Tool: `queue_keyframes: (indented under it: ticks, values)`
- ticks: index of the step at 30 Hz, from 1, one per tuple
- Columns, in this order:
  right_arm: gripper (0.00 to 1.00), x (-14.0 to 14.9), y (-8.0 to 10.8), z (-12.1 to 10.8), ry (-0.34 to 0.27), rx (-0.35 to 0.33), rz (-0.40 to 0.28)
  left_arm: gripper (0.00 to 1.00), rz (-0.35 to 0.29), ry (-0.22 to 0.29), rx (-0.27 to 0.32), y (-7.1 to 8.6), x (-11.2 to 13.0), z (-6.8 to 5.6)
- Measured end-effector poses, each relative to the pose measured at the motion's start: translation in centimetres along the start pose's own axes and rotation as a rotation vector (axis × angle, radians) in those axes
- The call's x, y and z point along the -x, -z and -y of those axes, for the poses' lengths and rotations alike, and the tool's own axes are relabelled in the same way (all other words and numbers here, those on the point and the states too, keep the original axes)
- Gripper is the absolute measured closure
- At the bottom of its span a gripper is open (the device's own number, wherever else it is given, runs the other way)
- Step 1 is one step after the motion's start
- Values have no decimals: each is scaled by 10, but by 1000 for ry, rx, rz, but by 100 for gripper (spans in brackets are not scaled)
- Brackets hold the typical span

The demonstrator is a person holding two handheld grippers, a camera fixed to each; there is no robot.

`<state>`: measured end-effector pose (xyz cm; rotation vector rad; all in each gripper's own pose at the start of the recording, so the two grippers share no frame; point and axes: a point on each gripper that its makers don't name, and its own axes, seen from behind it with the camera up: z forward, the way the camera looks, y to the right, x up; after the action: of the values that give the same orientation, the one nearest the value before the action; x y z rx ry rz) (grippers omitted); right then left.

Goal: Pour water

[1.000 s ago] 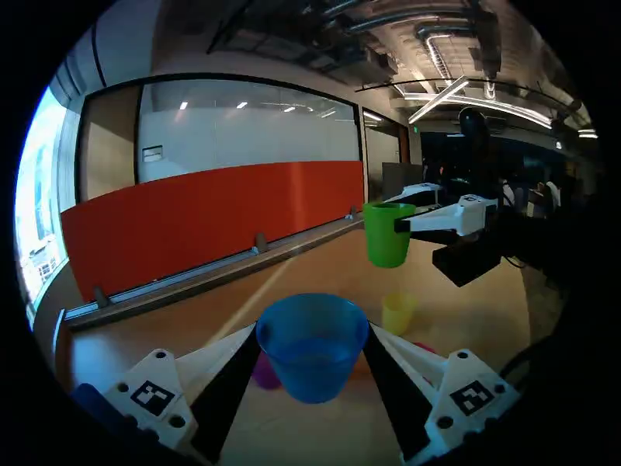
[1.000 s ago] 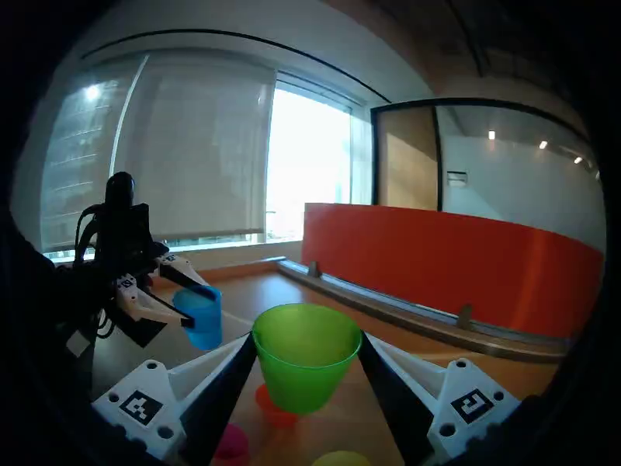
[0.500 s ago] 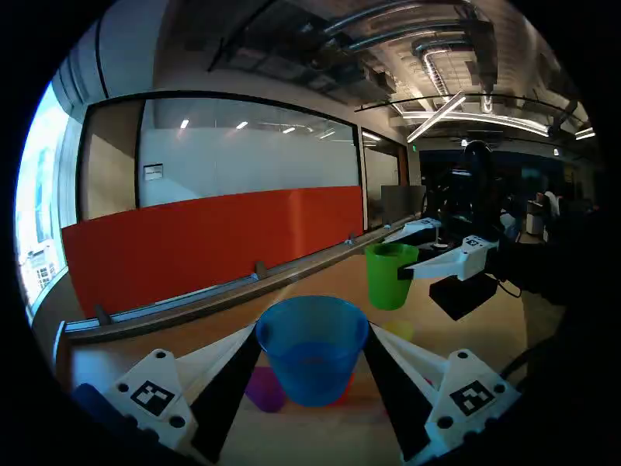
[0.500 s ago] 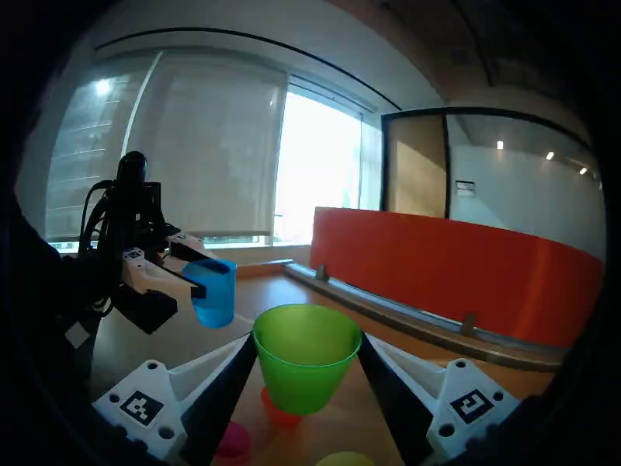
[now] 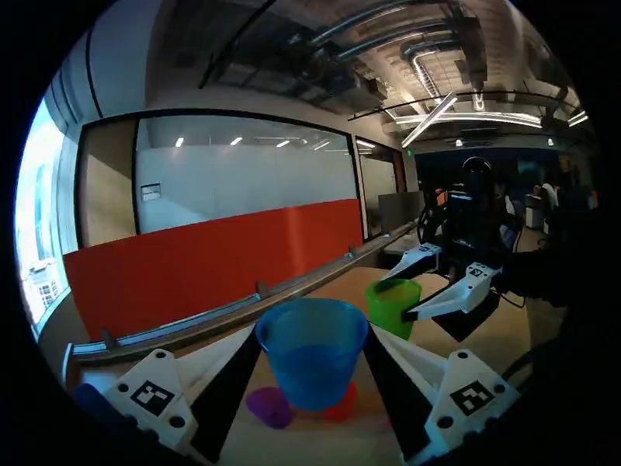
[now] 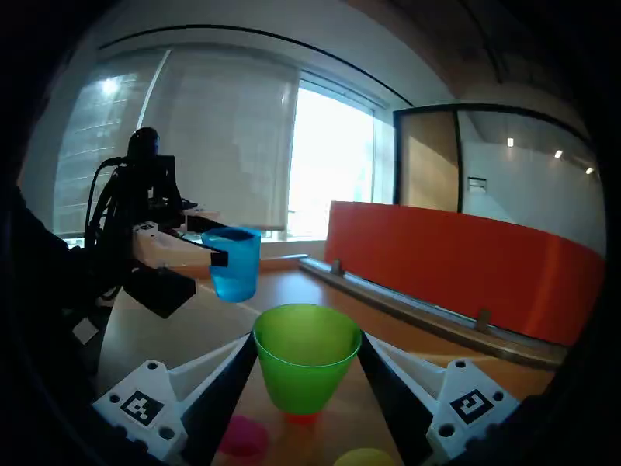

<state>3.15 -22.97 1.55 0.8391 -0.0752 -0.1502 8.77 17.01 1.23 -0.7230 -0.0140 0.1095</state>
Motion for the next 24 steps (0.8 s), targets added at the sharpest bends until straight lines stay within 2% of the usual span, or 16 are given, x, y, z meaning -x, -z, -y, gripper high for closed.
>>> queue_keyframes:
  ticks: [14, 24]
  values:
    - [7, 12, -7, 22, 5, -38, 7, 13, -22, -124, -21, -3, -31, 2]
    - [7, 18, -13, 40, -1, -79, 7, 13, -21, -204, -47, -9, -42, 8]
